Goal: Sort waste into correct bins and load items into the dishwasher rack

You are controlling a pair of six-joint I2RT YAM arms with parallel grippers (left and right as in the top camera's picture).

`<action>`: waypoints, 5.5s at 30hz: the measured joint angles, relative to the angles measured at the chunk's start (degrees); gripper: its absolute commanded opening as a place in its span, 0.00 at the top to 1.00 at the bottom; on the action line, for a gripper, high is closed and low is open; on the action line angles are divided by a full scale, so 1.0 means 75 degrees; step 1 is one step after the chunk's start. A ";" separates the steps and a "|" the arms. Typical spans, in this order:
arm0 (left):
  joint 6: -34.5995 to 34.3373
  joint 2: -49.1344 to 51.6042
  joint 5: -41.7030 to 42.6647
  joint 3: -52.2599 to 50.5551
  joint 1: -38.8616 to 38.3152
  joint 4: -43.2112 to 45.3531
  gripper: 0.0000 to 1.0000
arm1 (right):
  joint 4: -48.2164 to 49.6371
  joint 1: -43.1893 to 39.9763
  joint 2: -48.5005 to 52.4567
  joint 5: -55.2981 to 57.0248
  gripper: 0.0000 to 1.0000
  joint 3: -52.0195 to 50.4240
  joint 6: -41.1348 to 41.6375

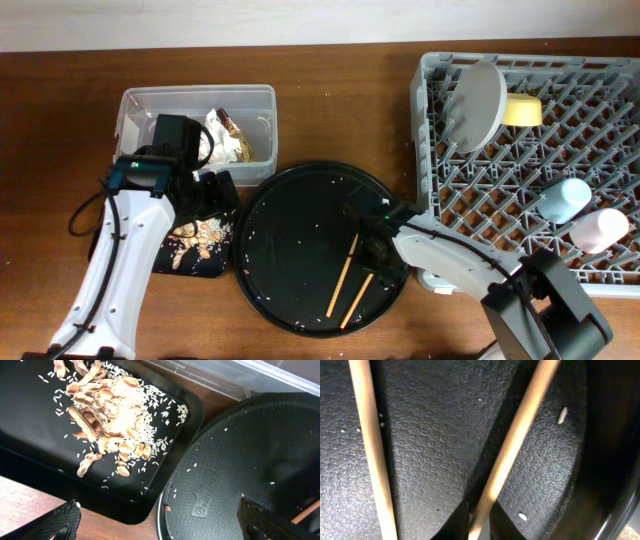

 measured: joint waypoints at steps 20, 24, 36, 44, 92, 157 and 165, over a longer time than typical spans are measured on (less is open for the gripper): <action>0.0000 0.0000 0.0000 0.0000 0.0000 0.0000 0.01 | -0.1979 -0.2037 -0.1880 -0.0734 0.96 0.2139 -0.3500; 0.0000 0.0000 0.0000 0.0000 0.0000 0.0000 0.01 | -0.2302 -0.3544 -0.1894 -0.0673 0.96 0.2623 -0.5103; 0.0000 0.0000 0.0000 0.0000 0.0000 0.0003 0.01 | -0.1958 -0.4686 -0.0565 -0.0629 0.52 0.2632 -0.6522; 0.0000 0.0000 0.0000 0.0000 0.0000 0.0023 0.01 | -0.2906 -0.4607 -0.0764 -0.0991 0.53 0.4313 -0.6607; 0.0000 0.0000 0.0000 0.0000 0.0000 0.0000 0.01 | -0.3343 -0.2990 -0.1309 -0.0326 0.96 0.3832 -0.5018; 0.1705 -0.7641 -0.0032 -0.3066 -0.0822 0.1026 0.01 | -0.2081 -0.5135 -0.8950 -0.1364 0.02 -0.0411 -0.7402; 0.1705 -0.7641 -0.0029 -0.3066 -0.0822 0.1026 0.01 | -0.2072 -0.5135 -0.9037 -0.1358 0.02 -0.0507 -0.7402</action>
